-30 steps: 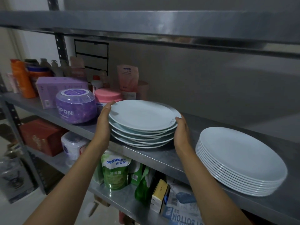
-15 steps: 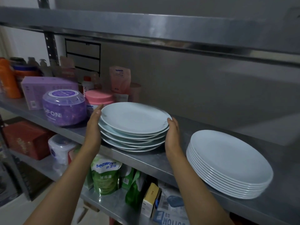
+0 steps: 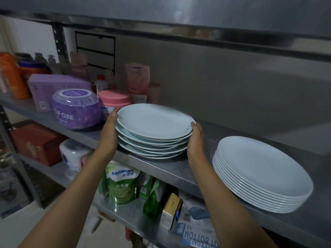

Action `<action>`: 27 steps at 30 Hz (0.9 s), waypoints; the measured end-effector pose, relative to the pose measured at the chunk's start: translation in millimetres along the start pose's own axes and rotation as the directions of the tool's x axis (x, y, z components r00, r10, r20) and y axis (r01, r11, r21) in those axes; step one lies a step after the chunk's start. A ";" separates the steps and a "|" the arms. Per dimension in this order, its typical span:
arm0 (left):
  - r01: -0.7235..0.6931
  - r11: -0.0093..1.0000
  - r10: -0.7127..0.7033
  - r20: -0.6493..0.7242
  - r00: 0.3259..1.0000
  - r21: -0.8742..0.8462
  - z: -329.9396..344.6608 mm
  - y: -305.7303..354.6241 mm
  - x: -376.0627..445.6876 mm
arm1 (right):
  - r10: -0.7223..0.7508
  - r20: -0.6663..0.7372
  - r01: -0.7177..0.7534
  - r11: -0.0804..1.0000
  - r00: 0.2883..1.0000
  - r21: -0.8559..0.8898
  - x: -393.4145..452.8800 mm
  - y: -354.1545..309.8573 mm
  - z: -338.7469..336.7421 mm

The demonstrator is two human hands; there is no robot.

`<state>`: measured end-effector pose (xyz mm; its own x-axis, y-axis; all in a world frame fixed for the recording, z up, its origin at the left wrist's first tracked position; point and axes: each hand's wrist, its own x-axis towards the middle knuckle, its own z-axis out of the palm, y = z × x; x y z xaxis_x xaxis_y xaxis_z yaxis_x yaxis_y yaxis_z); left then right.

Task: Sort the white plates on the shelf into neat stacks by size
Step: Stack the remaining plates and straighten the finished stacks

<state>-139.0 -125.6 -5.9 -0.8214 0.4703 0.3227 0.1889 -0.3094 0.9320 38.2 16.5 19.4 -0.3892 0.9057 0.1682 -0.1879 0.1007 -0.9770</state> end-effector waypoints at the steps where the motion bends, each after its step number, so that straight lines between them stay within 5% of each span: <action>1: 0.013 1.000 -0.013 0.002 1.000 -0.001 0.2 0.1 -0.6 | 0.006 0.002 -0.006 1.000 1.000 -0.006 -0.6 0.5 1.1; 10: 0.050 0.977 -0.052 0.007 0.999 0.205 3.6 -9.0 -9.9 | 0.075 0.007 -0.074 0.995 0.997 -0.062 2.9 11.1 4.5; 27: -0.002 0.971 -0.008 0.041 0.999 0.237 1.3 -2.9 -8.1 | 0.050 0.117 -0.036 0.992 0.992 -0.118 7.1 15.2 -0.8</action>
<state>-132.3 -127.5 -11.1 -0.8001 0.5064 0.3216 0.3129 -0.1052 0.9440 33.3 24.8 5.6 -0.5011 0.8551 0.1332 -0.0659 0.1157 -0.9911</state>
